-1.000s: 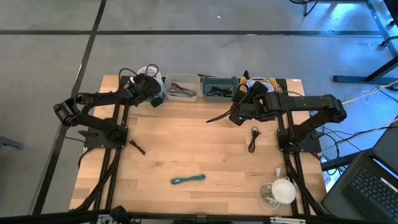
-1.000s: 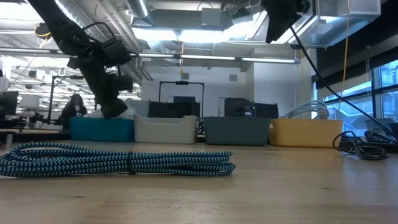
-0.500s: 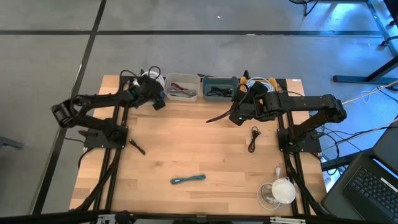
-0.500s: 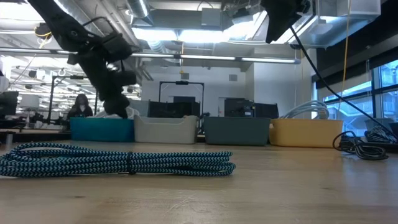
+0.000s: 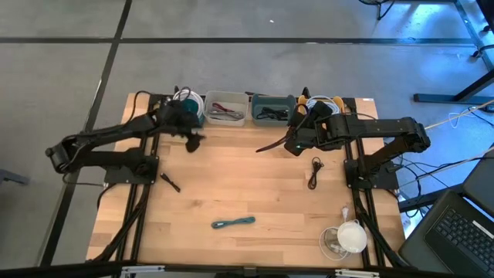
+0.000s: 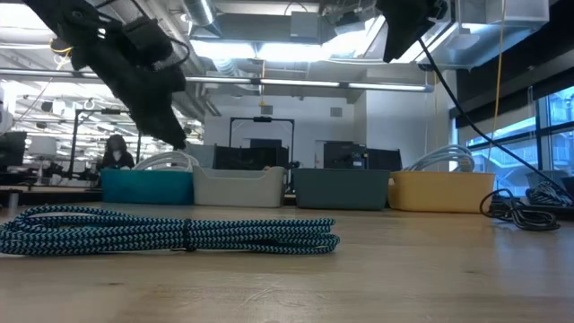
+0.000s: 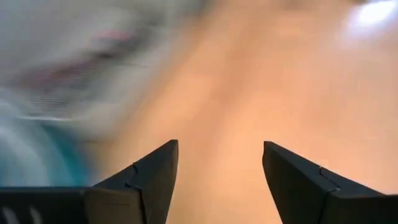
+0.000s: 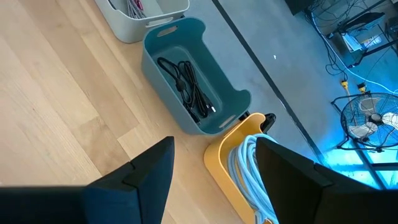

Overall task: Pick & Place USB Port
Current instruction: Put the black USB cable into the dark blue bin

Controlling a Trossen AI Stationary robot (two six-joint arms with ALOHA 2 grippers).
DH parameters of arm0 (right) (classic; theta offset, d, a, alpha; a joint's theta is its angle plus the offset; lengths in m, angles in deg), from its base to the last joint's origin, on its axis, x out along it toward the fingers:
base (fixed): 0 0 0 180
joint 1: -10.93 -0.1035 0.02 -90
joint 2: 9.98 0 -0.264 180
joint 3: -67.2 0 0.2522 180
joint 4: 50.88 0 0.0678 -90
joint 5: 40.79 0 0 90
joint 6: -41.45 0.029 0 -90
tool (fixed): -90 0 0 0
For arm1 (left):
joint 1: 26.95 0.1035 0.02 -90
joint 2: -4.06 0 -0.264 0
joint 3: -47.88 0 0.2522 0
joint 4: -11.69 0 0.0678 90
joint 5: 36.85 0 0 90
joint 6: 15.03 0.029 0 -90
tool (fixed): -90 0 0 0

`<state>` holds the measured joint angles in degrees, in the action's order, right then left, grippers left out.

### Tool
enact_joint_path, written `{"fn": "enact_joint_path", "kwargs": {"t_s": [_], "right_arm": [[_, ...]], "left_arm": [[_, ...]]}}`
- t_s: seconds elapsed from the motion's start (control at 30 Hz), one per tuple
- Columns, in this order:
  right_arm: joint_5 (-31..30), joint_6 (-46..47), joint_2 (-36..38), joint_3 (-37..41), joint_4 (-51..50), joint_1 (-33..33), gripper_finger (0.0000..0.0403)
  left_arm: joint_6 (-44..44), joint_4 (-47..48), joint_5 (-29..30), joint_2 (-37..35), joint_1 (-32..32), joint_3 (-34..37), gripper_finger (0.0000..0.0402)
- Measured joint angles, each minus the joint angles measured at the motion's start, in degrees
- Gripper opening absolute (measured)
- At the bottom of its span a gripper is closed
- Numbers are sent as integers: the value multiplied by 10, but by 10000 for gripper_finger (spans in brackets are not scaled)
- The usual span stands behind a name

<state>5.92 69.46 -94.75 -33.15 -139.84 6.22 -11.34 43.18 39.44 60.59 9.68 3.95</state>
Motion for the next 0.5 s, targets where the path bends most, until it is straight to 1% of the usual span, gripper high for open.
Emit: {"fn": "enact_joint_path", "kwargs": {"t_s": [0.07, 0.1, 0.13, 0.2, 0.23, 0.33, 0.4, 0.5], "right_arm": [[0, 0, 0, 0, 0, 0, 229], [0, 0, 0, 0, 2, 0, 229], [0, 0, 0, 0, 4, 0, 229], [0, 0, 0, 0, 8, 0, 229], [0, 0, 0, 0, 9, 0, 229], [0, 0, 0, 0, 8, 0, 229], [0, 0, 0, 0, 9, 0, 229], [0, 0, 0, 0, 8, 0, 229]], "left_arm": [[-42, 22, -92, -17, -23, 0, 221], [-66, 25, -121, -22, -42, 0, 220], [-91, 26, -137, -24, -68, 0, 218], [-125, 24, -142, -23, -134, 0, 214], [-134, 18, -134, -21, -173, 0, 211], [-156, -20, -70, -3, -292, 0, 205], [-167, -67, -30, 17, -363, 0, 202], [-197, -131, 28, 52, -446, 0, 200]]}}
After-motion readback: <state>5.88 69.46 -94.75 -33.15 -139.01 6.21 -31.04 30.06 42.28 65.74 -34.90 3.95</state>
